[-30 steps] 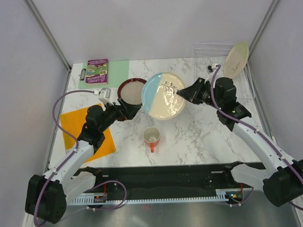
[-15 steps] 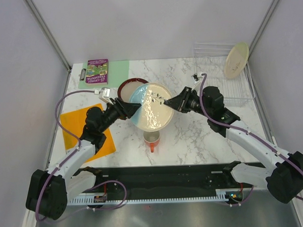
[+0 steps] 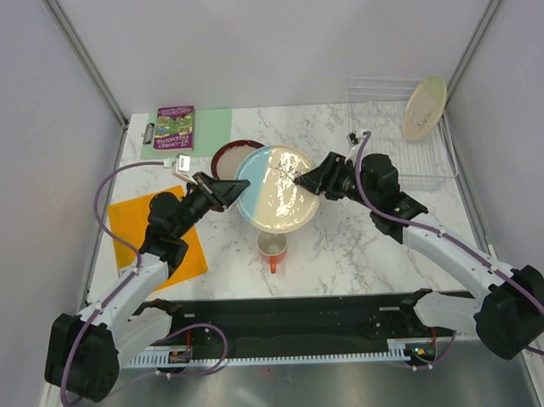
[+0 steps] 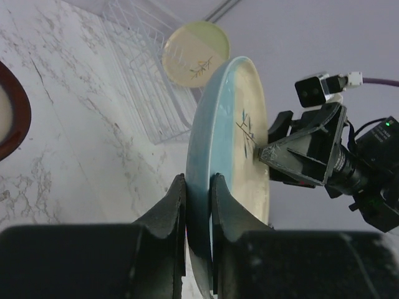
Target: Unload the plates from the dish rack
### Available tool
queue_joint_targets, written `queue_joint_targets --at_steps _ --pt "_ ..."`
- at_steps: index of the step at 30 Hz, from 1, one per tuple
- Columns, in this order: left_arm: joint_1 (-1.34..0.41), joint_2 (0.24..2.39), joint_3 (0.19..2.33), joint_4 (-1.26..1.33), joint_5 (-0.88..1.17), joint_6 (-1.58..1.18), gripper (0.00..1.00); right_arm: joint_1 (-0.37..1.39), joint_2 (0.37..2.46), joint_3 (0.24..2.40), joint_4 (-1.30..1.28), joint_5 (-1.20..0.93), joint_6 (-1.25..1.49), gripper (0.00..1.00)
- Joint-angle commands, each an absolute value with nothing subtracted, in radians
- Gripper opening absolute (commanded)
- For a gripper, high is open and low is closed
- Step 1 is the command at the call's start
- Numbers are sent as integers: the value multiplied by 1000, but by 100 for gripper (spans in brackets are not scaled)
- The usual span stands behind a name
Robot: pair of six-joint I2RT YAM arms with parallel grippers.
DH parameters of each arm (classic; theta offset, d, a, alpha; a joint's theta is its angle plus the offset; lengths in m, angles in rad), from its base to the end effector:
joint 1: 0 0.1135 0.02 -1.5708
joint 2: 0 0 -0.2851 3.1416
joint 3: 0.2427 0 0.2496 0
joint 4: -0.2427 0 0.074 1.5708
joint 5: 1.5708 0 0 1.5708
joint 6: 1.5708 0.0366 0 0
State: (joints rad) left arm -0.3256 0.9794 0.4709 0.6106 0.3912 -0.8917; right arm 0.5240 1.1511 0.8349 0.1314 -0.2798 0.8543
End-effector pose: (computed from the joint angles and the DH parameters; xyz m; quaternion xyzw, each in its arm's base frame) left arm 0.1937 -0.0801 0.2956 -0.0451 0.6715 -0.5232 0.5229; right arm 0.2201 0.1389 0.3355 0.0374 0.7661 0.4851 0.4200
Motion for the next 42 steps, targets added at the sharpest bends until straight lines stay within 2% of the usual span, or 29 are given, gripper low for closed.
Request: queue_joint_targets --at_steps 1,3,11,18,25,34,42 --pt "-341 989 589 370 310 -645 2 549 1135 957 126 -195 773 67" --pt "-342 1006 642 310 295 -609 2 551 1126 983 82 -151 721 76" --pt "-331 1080 834 161 235 -506 2 548 1082 1037 -86 -6 617 86" --pt "-186 1224 929 173 325 -541 2 546 991 1026 -176 103 543 87" --pt "-23 1431 1012 300 544 -672 2 545 986 979 -199 127 512 87" --pt "46 1701 1072 577 710 -914 2 541 1068 956 -186 123 480 87" --pt "67 1858 1129 721 710 -1023 2 532 1144 973 -178 115 431 87"
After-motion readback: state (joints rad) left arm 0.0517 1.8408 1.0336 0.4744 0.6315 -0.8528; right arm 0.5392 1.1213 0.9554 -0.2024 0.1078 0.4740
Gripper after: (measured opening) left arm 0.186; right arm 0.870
